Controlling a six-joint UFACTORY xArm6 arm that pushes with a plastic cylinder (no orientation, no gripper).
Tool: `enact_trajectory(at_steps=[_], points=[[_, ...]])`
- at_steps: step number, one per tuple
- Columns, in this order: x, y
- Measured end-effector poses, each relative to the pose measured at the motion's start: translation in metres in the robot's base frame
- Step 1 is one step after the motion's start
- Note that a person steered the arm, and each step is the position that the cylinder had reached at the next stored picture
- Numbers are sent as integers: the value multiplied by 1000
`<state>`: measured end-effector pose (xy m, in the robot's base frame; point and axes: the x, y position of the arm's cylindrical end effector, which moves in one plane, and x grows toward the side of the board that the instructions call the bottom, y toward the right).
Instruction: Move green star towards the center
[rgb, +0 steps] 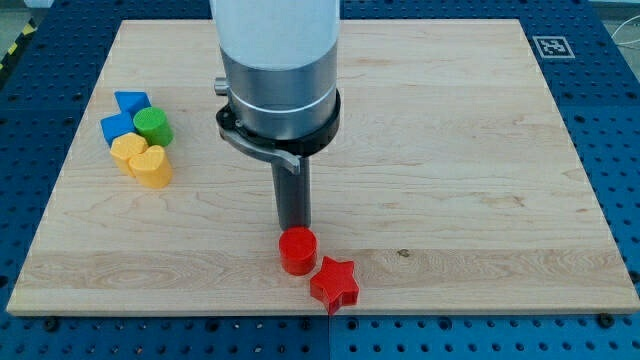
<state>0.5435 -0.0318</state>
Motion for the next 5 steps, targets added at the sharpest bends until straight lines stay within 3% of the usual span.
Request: enact_trajectory(at_steps=[3, 4, 5], points=[[7, 0], [-30, 0], [-112, -16]])
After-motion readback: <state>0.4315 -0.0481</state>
